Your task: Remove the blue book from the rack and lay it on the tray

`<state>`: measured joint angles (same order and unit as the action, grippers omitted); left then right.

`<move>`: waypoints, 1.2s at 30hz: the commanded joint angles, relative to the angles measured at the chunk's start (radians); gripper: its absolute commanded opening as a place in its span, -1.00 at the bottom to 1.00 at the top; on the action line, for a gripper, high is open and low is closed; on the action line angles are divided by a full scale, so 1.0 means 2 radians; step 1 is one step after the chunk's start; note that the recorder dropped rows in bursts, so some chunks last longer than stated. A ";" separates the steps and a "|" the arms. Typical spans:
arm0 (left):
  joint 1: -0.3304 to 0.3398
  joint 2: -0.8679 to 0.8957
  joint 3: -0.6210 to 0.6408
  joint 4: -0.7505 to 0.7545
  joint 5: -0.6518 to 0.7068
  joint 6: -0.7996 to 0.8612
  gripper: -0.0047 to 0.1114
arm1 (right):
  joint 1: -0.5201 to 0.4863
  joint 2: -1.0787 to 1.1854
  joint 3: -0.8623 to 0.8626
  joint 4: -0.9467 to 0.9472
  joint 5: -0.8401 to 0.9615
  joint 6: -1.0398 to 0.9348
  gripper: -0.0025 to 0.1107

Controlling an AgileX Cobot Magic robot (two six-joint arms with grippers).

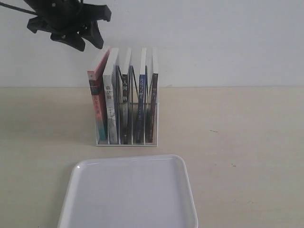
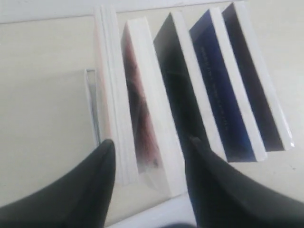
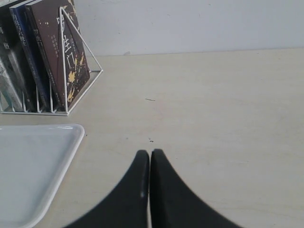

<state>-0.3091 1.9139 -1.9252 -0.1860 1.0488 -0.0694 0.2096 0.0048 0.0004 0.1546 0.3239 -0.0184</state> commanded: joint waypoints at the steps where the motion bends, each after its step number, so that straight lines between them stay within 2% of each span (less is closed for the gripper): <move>1: -0.003 -0.016 -0.002 -0.030 0.014 0.013 -0.14 | 0.000 -0.002 0.000 -0.003 -0.006 -0.001 -0.96; 12: -0.037 -0.004 -0.002 -0.032 -0.013 0.035 -0.14 | 0.000 -0.002 0.000 -0.003 -0.006 -0.001 -0.96; 28: -0.037 0.024 -0.002 0.015 -0.004 0.007 -0.14 | 0.000 -0.002 0.000 -0.003 -0.006 -0.001 -0.96; 36: -0.037 0.031 -0.002 0.014 -0.003 -0.006 -0.14 | 0.000 -0.002 0.000 -0.003 -0.006 -0.001 -0.96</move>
<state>-0.3778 1.9660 -1.9252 -0.1625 1.0368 -0.0627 0.2096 0.0048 0.0004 0.1546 0.3239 -0.0184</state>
